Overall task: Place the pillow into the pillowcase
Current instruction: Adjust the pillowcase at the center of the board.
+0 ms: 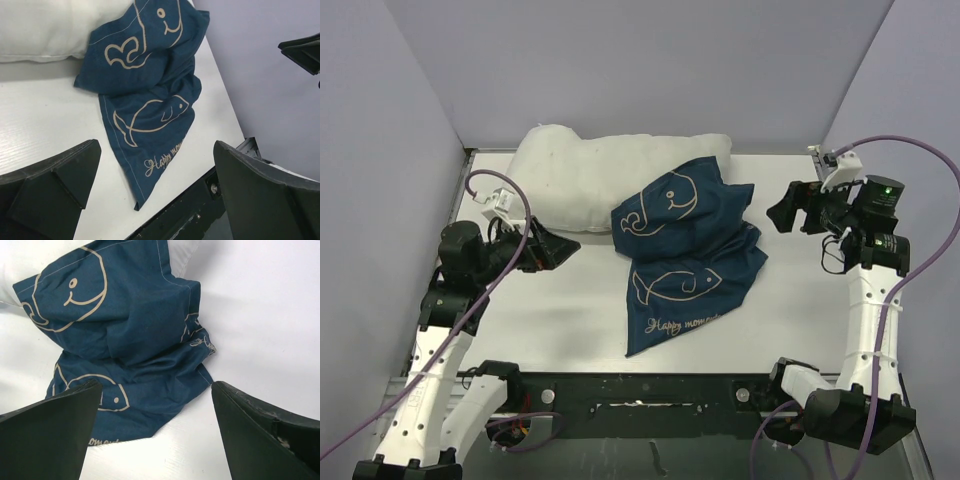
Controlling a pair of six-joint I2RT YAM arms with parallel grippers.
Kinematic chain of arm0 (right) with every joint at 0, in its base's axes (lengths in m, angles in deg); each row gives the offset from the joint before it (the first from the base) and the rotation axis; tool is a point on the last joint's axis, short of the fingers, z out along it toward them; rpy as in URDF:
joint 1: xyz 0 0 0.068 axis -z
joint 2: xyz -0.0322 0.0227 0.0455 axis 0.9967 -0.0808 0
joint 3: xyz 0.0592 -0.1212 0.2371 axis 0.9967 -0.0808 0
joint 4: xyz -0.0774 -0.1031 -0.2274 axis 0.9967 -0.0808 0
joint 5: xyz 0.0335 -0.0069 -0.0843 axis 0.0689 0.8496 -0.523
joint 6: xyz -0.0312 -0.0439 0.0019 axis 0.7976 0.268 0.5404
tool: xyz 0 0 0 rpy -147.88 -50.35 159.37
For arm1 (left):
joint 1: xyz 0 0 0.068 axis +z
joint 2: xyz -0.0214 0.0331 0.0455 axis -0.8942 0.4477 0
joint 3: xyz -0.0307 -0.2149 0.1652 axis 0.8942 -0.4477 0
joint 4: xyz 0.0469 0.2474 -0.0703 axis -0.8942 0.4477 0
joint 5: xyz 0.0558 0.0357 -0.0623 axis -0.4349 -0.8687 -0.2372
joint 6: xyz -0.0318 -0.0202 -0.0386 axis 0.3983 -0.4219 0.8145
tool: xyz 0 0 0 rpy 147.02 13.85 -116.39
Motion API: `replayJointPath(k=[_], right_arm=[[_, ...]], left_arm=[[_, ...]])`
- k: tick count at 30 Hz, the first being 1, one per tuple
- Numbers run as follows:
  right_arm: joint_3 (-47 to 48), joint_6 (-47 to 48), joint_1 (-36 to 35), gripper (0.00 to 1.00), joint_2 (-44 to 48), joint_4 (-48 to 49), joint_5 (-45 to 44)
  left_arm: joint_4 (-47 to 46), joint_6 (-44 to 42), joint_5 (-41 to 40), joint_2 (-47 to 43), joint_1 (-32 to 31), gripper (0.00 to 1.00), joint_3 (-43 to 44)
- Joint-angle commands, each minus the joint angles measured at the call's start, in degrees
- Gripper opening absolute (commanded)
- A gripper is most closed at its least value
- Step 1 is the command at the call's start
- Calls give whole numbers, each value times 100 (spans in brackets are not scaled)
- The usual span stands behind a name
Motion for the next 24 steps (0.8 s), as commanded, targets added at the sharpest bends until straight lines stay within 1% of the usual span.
replayJointPath(k=[1,6,10,13,14,15,17,20,22,23,24], right_arm=[[330,-144,52,98,104,292,231],[324,-153,66,98,124,348,601],[218,-193,72,98,150,487,1132],[18,-174,40,98,140,758,1816],[-103,-76,23,98,136,887,2197],[-237,75,-12,98,125,1039,2605],[-586,416,-144,98,115,1304,3222],[-1191,689,-233,98,104,1697,3590],[-1608,648,-211,98,35,2171,3937],[-1809,388,-190,98,-19,2553,4080],[-1987,190,-155,98,-81,2880,4195]], left_arm=[[-555,85,316,-155,61,98,348],[-794,126,481,-196,77,98,266],[-1085,223,646,-247,78,98,102],[-1333,319,625,-278,-13,97,-111],[-1371,322,557,-272,-108,97,-161],[-1360,290,421,-241,-259,97,-230],[-1170,78,-100,-139,-757,96,-259],[-895,-302,-1355,127,-1940,97,-259],[-928,-456,-2153,376,-2682,97,-298],[-1037,-507,-2401,530,-2937,97,-347],[-1222,-521,-2517,678,-3065,97,-414]])
